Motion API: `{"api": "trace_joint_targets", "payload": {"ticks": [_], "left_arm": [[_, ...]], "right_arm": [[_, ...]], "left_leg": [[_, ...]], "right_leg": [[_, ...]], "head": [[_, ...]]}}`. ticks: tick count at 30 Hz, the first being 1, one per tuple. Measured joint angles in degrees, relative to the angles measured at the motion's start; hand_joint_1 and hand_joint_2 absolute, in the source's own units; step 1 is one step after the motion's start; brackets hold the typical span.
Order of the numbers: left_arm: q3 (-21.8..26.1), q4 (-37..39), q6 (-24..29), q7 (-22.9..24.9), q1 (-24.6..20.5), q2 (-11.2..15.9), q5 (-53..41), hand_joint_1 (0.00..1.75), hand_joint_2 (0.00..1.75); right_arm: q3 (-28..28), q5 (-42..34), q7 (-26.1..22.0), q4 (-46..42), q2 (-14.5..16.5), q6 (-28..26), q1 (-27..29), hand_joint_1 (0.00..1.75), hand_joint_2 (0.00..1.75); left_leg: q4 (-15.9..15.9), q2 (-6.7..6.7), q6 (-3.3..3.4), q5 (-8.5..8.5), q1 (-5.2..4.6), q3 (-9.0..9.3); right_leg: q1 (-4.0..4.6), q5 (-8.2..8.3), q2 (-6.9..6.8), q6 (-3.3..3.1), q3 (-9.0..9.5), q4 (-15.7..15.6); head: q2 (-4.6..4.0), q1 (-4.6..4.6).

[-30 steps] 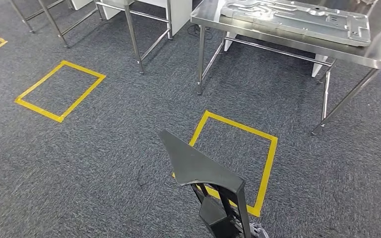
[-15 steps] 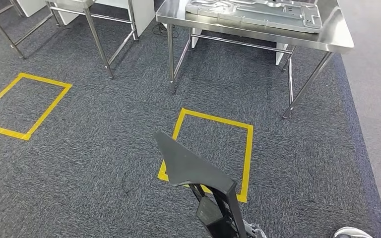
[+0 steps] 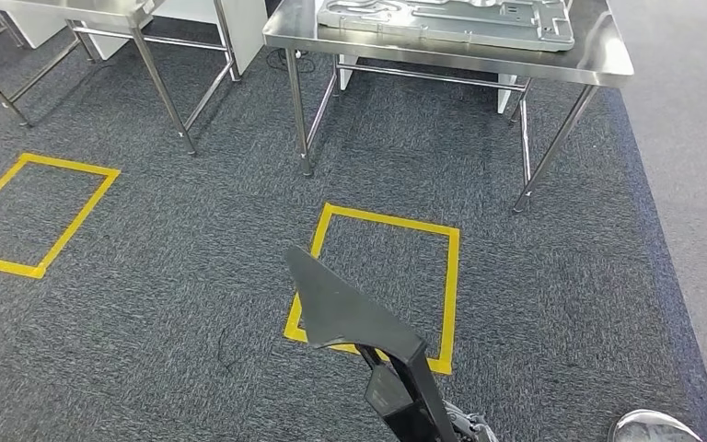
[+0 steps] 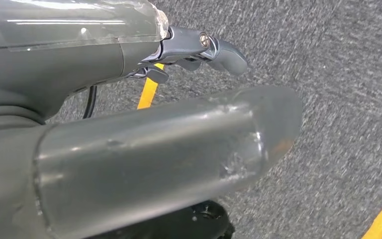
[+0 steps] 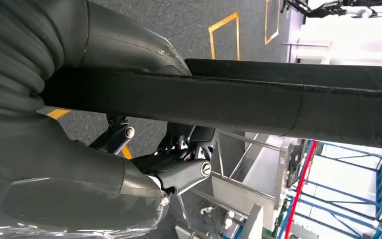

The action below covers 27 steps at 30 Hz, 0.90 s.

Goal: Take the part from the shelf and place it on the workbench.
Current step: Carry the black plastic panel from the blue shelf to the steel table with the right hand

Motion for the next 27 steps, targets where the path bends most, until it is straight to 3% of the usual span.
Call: {"api": "trace_joint_targets", "payload": {"ticks": [1, 3, 8, 10, 12, 13, 14, 17, 18, 20, 23, 25, 27], "left_arm": [[0.0, 0.0, -0.2, 0.0, 0.0, 0.1, 0.0, 0.0, 0.0], [0.0, 0.0, -0.5, -0.1, -0.1, 0.2, 0.0, 0.0, 0.0], [0.0, 0.0, -0.9, -0.2, -0.1, 0.3, 0.0, 0.0, 0.0], [0.0, 0.0, -1.0, -0.2, -0.1, 0.3, -0.1, 0.0, 0.0], [0.0, 0.0, -1.0, -0.1, 0.0, 0.3, -0.2, 0.0, 0.0], [0.0, 0.0, -1.0, -0.1, 0.1, 0.3, -0.2, 0.0, 0.0], [0.0, 0.0, -1.1, -0.1, 0.1, 0.3, -0.2, 0.0, 0.0], [0.0, 0.0, -1.2, -0.1, 0.1, 0.2, -0.5, 0.0, 0.0], [0.0, 0.0, -1.2, -0.1, 0.1, 0.2, -0.7, 0.0, 0.0], [0.0, 0.0, -1.3, 0.0, -0.1, 0.2, -0.8, 0.0, 0.0], [0.0, 0.0, -1.3, 0.1, -0.1, 0.2, -1.0, 0.0, 0.0], [0.0, 0.0, -1.4, 0.2, -0.2, 0.2, -1.1, 0.0, 0.0], [0.0, 0.0, -1.4, 0.2, -0.2, 0.2, -1.1, 0.0, 0.0]], "right_arm": [[0.0, 0.1, 0.1, 0.0, 0.0, -0.1, 0.0, 1.75, 1.75], [0.0, 0.2, 0.1, 0.0, 0.0, -0.4, 0.0, 1.75, 1.75], [0.0, 0.5, 0.3, 0.0, 0.1, -1.0, 0.0, 1.75, 1.75], [0.1, 0.6, 0.3, 0.0, 0.2, -1.1, 0.0, 1.75, 1.75], [0.1, 0.7, 0.4, 0.1, 0.2, -1.2, 0.0, 1.75, 1.75], [0.1, 0.7, 0.5, 0.1, 0.2, -1.3, 0.1, 1.75, 1.75], [0.1, 0.8, 0.6, 0.2, 0.2, -1.4, 0.2, 1.75, 1.75], [0.1, 1.0, 0.8, 0.3, 0.2, -1.8, 0.1, 1.75, 1.75], [0.1, 1.1, 0.9, 0.3, 0.3, -1.9, 0.1, 1.75, 1.75], [0.1, 1.6, 1.0, 0.3, 0.3, -2.4, 0.1, 1.75, 1.75], [0.2, 2.7, 1.3, 0.3, 0.3, -3.4, 0.0, 1.75, 1.75], [0.2, 3.2, 1.4, 0.3, 0.3, -3.9, -0.3, 1.75, 1.75], [0.2, 3.3, 1.5, 0.3, 0.3, -4.0, -0.5, 1.75, 1.75]], "left_leg": [[-3.8, -0.04, 0.14, 2.16, 0.04, 1.54], [-9.8, -0.15, 0.83, 3.95, -0.05, 4.1], [-11.9, -0.13, 2.91, 3.44, -0.03, 5.71], [-12.1, -0.01, 3.33, 3.3, 0.04, 6.3], [-12.0, 0.05, 3.51, 2.9, -0.04, 6.67], [-12.0, 0.06, 3.51, 2.58, -0.08, 7.01], [-12.0, 0.05, 3.47, 2.19, -0.1, 7.47], [-12.2, 0.05, 3.14, 0.8, -0.08, 9.22], [-12.3, 0.06, 2.89, 0.42, -0.06, 9.64], [-12.5, 0.13, 2.19, 0.04, -0.02, 10.26], [-10.4, 0.11, 1.18, 0.26, -0.08, 10.68], [-4.7, -0.07, 0.8, -0.87, -0.02, 7.65], [2.1, -0.16, 0.43, -3.82, 0.04, 2.78]], "right_leg": [[-0.03, -0.31, 0.2, 0.17, 0.14, 0.2], [0.09, -0.98, 0.47, 0.81, 0.21, 0.8], [0.09, -1.53, 0.31, 2.4, -0.23, 3.2], [-0.06, -4.0, -0.12, 2.71, -2.99, 8.3], [-0.18, -6.35, -0.31, 2.99, -7.13, 14.7], [-0.25, -6.3, -0.36, 3.07, -8.56, 16.2], [-0.29, -5.16, -0.39, 3.04, -9.07, 15.9], [-0.04, 1.16, -0.61, 2.36, -6.42, 7.0], [0.27, 1.74, -0.83, 1.99, -5.72, 4.5], [0.89, 1.5, -1.07, 1.13, -5.21, 2.9], [0.66, 1.36, -0.73, -0.02, -3.26, 1.5], [0.36, 0.8, -0.64, -0.57, -1.73, 0.8], [0.36, -0.07, -0.54, -0.88, -0.72, 0.7]], "head": [[0.0, 0.01], [0.0, 0.02], [0.0, 0.02], [0.0, 0.03], [0.0, 0.03], [0.0, 0.02], [0.0, 0.02], [0.0, 0.04], [0.0, 0.04], [0.0, 0.02], [0.0, 0.03], [0.0, 0.02], [0.0, 0.02]]}}
